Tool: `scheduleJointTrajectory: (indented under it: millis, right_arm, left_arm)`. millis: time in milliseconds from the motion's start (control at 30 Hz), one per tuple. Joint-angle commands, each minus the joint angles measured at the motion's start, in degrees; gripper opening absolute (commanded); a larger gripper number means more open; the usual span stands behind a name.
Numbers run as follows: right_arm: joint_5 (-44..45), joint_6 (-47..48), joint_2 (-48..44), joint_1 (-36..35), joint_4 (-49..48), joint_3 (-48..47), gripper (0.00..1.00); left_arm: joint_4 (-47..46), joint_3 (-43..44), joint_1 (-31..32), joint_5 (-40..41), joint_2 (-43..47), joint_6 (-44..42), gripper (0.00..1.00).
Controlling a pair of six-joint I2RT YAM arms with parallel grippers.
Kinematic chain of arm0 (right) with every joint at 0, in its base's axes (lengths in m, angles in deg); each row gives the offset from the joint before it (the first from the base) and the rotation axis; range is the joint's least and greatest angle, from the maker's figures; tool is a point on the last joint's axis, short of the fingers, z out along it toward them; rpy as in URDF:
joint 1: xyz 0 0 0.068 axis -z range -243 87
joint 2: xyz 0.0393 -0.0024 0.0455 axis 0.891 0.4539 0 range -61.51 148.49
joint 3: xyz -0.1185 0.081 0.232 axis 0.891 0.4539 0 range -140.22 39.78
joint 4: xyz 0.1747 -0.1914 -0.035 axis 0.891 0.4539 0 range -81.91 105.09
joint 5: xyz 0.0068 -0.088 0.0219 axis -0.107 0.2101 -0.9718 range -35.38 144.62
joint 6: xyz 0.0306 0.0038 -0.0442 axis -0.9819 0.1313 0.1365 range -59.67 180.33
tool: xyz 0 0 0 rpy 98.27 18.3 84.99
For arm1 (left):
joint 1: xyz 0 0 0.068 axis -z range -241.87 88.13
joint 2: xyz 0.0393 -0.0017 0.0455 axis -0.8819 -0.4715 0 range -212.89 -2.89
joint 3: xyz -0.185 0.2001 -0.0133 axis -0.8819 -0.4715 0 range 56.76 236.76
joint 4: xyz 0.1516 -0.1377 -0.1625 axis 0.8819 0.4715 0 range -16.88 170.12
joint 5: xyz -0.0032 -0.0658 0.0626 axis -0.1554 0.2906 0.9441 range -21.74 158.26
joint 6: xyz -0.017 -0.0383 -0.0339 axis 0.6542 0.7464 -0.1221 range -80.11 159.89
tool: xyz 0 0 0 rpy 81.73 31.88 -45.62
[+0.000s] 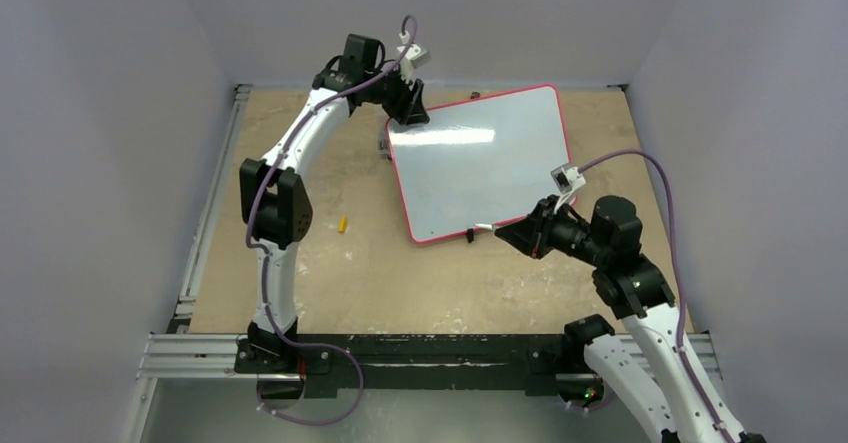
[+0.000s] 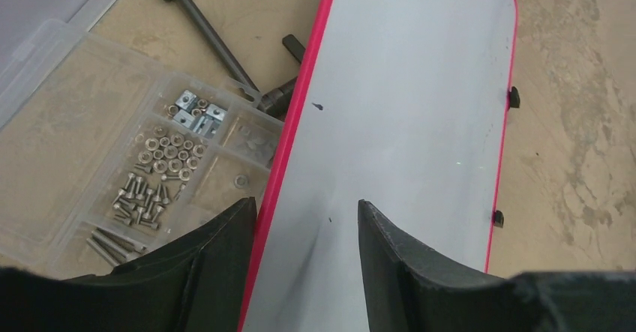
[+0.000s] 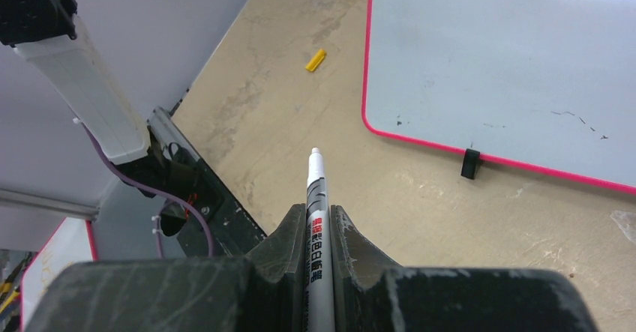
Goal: Write a sentence on the whiteboard
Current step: Adjust the whiteboard at the center of the board, then move the whiteboard to the center of the board.
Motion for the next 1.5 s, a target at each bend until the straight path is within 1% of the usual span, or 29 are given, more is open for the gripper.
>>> scheduleJointTrajectory:
  millis: [0, 133, 233, 333, 400, 533, 700, 800, 900, 1033, 1067, 1167, 1267, 1400, 1433, 1467]
  right_arm:
    - [-0.9, 0.3, -1.7, -0.1, 1.5, -2.2, 0.00]
    - [-0.9, 0.4, -3.1, 0.0, 2.8, -2.4, 0.00]
    - [-0.7, 0.4, -4.1, -0.1, 3.7, -2.3, 0.00]
    - [-0.7, 0.2, -4.5, -0.1, 4.1, -2.1, 0.00]
    - [-0.8, 0.0, -4.6, -0.1, 4.1, -2.0, 0.00]
    - [-0.5, -0.1, -4.1, -0.1, 3.9, -1.6, 0.00]
    - [-0.3, -0.3, -3.1, -0.1, 2.8, -0.5, 0.00]
    - [-0.2, -0.3, -2.6, -0.1, 2.6, -0.2, 0.00]
    - [-0.1, -0.4, -2.3, -0.1, 2.2, 0.6, 0.00]
    - [-0.4, -1.1, -2.2, -0.1, 1.7, 1.3, 0.00]
    - [-0.3, -1.1, -2.2, -0.1, 1.8, 1.3, 0.00]
    - [0.0, -0.9, -2.4, 0.0, 2.3, 1.2, 0.00]
    - [0.1, -1.0, -2.7, -0.1, 2.6, 1.2, 0.00]
    - [0.2, -0.9, -3.4, 0.0, 3.4, 0.9, 0.00]
    - [0.4, -0.9, -3.6, -0.1, 3.7, 0.8, 0.00]
    - [0.4, -0.8, -3.9, -0.1, 4.0, 0.7, 0.00]
  left_arm:
    - [1.1, -4.1, 0.6, -6.9, 7.5, -1.2, 0.50]
    - [0.9, -7.2, 0.8, -7.0, 8.8, -1.0, 0.50]
    - [0.9, -6.7, 0.8, -4.8, 8.1, -0.7, 0.68]
    - [0.1, -4.7, 0.8, -1.9, 6.5, 0.8, 0.80]
    - [-0.5, -2.5, 0.8, -0.3, 5.2, 2.1, 0.85]
    - [-0.7, 3.5, 0.8, -1.7, 1.8, 3.7, 0.85]
    - [-0.1, 8.8, 0.8, -3.5, -3.6, 4.8, 0.78]
    - [0.7, 11.7, 0.9, -6.5, -6.8, 5.2, 0.75]
    - [0.6, 13.4, 0.9, -8.4, -9.1, 5.7, 0.71]
    - [1.6, 15.3, 0.9, -10.9, -11.5, 5.8, 0.68]
    - [2.0, 15.6, 0.9, -11.6, -11.8, 5.8, 0.65]
    - [2.4, 15.1, 0.9, -13.7, -11.5, 5.7, 0.49]
    - [2.5, 13.2, 0.9, -15.0, -10.2, 5.2, 0.23]
    - [4.0, 11.5, 0.9, -16.4, -8.3, 3.7, 0.04]
    - [4.8, 11.5, 0.9, -16.7, -8.0, 3.1, 0.00]
    - [5.9, 11.4, 1.0, -17.2, -7.8, 2.5, 0.00]
